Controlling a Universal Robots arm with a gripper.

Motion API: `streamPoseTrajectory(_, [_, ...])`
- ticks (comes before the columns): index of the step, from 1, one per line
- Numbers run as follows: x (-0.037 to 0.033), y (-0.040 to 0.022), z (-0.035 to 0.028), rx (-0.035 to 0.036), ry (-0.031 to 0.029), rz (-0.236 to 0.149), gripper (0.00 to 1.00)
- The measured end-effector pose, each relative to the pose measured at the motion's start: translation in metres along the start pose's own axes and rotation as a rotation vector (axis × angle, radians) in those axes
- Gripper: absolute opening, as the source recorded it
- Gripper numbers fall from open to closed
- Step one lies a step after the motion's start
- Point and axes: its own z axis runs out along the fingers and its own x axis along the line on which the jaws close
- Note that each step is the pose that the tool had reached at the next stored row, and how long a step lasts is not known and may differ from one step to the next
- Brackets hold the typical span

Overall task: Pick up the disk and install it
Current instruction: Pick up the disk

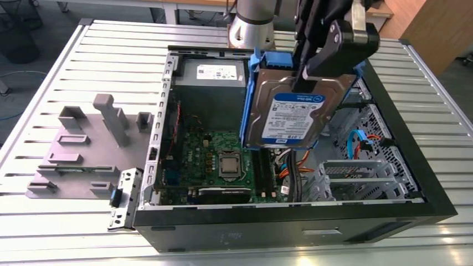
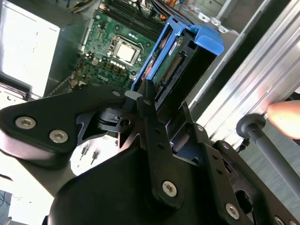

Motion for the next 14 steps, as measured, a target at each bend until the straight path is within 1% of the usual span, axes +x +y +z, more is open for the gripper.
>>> streamPoseTrajectory(5, [0.0149, -0.0006, -0.0004, 0.0000, -0.0001, 0.000, 0.35])
streamPoseTrajectory(8, [0.0222, -0.0009, -0.0007, -0.0001, 0.0002, 0.000, 0.35])
streamPoseTrajectory(10, [0.0239, -0.0008, -0.0007, 0.0000, 0.0001, 0.000, 0.35])
streamPoseTrajectory(13, [0.0243, -0.0010, -0.0007, 0.0000, 0.0000, 0.000, 0.35])
streamPoseTrajectory(14, [0.0255, -0.0011, -0.0007, 0.0000, -0.0001, 0.000, 0.35])
